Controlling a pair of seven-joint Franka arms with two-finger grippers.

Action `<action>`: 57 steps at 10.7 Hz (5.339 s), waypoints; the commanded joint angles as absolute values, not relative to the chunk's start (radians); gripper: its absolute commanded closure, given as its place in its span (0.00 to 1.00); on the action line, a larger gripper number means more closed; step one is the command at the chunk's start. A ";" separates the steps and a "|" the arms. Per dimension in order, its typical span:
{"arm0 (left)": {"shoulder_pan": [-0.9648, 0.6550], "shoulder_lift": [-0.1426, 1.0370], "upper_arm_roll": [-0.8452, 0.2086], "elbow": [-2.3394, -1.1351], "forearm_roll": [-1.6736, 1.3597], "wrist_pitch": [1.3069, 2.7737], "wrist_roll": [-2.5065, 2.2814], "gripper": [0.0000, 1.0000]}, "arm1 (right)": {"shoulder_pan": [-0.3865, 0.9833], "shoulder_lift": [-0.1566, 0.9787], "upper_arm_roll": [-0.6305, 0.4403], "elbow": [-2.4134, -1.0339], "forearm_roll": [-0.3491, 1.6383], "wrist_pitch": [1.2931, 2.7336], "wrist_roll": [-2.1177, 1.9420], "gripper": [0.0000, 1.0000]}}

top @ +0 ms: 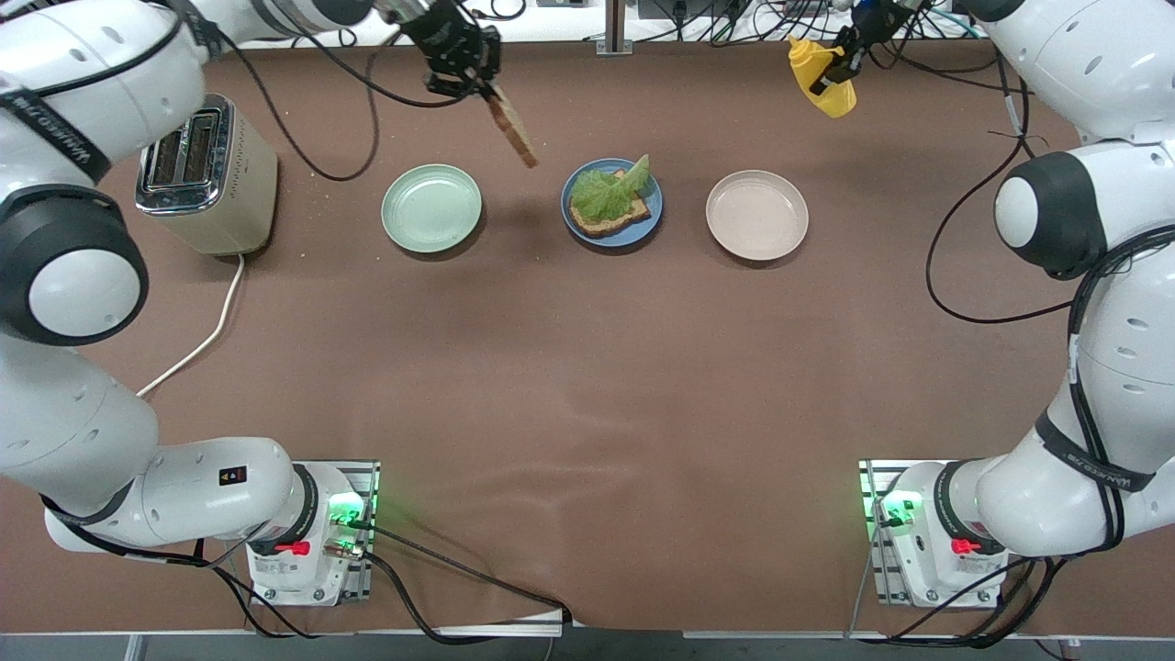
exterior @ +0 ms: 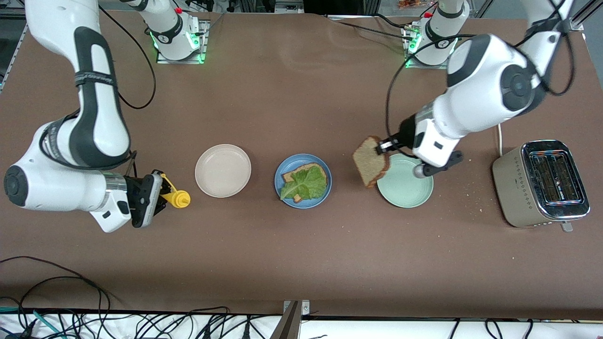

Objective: Make sandwich in blue plate with both arms

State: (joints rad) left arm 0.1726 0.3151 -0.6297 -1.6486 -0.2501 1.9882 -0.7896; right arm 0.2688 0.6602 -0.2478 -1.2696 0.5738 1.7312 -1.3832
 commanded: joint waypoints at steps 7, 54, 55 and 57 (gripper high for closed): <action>-0.064 0.604 -0.621 -1.647 -0.377 2.585 -0.816 1.00 | 0.037 0.704 -0.226 -1.597 1.020 1.611 -2.236 1.00; 0.321 0.112 -0.360 -1.640 -0.037 1.707 -0.207 0.00 | 0.070 -0.032 -0.091 -1.620 0.026 1.566 0.060 0.00; 0.321 0.112 -0.359 -1.635 -0.040 1.707 -0.207 0.00 | 0.096 -0.031 -0.092 -1.621 0.023 1.568 0.066 0.00; 0.321 0.114 -0.359 -1.635 -0.041 1.707 -0.207 0.00 | 0.112 -0.025 -0.094 -1.623 0.021 1.566 0.063 0.00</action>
State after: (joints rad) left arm 0.3083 0.1509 -0.3579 -1.5988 -0.0183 1.6891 -0.2253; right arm 0.0855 -0.0206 -0.0933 -1.6117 0.0419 1.5668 0.0435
